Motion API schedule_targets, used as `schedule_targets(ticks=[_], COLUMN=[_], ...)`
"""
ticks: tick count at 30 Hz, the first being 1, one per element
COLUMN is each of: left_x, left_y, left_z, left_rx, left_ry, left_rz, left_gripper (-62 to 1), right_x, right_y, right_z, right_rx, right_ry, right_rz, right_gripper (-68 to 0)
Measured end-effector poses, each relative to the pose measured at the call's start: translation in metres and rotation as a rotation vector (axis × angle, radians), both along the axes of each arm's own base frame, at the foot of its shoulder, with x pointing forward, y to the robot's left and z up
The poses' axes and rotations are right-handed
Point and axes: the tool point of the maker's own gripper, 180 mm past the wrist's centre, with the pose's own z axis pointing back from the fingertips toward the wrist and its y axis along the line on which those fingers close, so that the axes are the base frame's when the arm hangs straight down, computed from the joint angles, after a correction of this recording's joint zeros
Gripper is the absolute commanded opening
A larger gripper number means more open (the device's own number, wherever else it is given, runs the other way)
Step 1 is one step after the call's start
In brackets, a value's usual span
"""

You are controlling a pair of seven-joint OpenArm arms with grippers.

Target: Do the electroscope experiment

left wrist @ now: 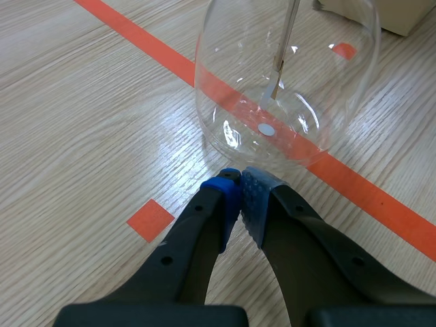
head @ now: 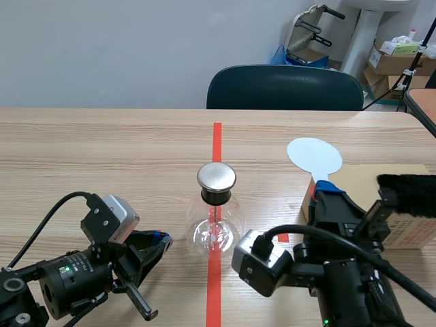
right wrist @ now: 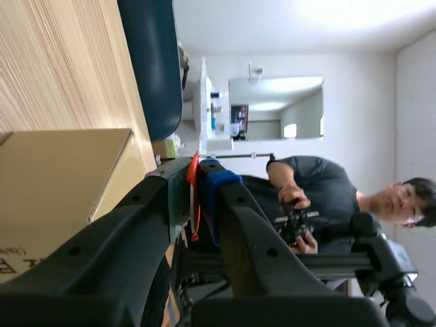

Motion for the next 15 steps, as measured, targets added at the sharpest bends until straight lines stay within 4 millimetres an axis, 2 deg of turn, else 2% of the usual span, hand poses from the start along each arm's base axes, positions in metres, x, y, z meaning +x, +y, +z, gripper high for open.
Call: schedule_targets(ticks=[6, 15], left_x=[0.0001, -0.0004], left_y=[0.0001, 0.0004], left_z=[-0.0001, -0.0014], left_rx=[0.001, 0.006], left_ry=[0.001, 0.006], left_rz=[0.000, 0.001], left_gripper=[-58.8, -58.8], right_x=[0.0077, 0.0074], right_y=[0.0012, 0.0084], right_z=[0.0040, 0.0007], right_rx=[-0.008, -0.020], right_ry=[-0.015, 0.003], right_rz=[0.011, 0.054], right_gripper=[-66.5, -66.5])
